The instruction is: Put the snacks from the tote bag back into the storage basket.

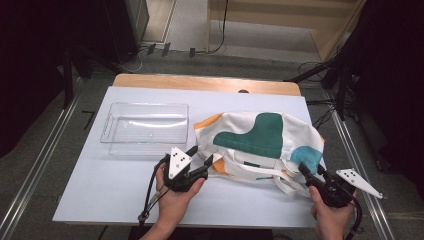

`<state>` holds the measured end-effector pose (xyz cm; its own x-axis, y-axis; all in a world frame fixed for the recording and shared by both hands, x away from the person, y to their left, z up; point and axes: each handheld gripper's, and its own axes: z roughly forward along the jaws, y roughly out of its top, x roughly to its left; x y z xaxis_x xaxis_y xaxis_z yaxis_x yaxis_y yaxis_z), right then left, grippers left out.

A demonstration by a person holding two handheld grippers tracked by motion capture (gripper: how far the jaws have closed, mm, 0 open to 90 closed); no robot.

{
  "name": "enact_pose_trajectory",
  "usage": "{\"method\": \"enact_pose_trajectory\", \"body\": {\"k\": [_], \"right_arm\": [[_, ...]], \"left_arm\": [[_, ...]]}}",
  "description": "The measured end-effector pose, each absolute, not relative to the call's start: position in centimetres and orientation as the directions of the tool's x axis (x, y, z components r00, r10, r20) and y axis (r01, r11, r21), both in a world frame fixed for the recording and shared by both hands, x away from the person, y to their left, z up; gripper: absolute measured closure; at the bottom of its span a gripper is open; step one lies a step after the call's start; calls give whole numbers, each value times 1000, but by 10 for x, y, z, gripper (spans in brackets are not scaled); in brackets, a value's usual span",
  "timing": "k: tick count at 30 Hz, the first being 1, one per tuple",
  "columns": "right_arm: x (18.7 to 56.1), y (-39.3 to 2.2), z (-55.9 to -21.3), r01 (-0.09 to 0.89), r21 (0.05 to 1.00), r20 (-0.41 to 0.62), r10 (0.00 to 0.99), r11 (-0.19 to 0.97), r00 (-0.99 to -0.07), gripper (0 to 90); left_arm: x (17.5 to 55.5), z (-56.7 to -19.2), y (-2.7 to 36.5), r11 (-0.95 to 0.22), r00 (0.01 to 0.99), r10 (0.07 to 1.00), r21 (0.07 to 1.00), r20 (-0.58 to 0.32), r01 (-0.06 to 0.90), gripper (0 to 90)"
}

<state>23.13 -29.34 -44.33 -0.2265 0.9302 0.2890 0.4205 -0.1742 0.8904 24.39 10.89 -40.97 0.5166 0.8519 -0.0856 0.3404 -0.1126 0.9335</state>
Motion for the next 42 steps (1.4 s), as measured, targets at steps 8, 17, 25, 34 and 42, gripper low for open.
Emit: {"method": "enact_pose_trajectory", "body": {"k": [8,17,25,34,42], "right_arm": [[235,-291,-443,392,901,289,930,-185,-226,728],[233,-291,-447,385,906,279,931,-174,-236,730],[231,-288,-447,386,908,271,931,-163,-243,733],[228,-288,-443,376,914,260,931,-152,-255,550],[216,-290,-435,374,915,247,945,-154,-215,360]], "left_arm": [[247,-424,83,-179,627,766,891,-140,418,473],[271,-429,34,-194,635,752,860,-178,472,177],[277,-418,33,-283,607,793,861,-37,422,723],[278,-389,50,-267,681,731,901,-42,342,900],[276,-391,58,-234,682,727,904,-80,357,749]]}}
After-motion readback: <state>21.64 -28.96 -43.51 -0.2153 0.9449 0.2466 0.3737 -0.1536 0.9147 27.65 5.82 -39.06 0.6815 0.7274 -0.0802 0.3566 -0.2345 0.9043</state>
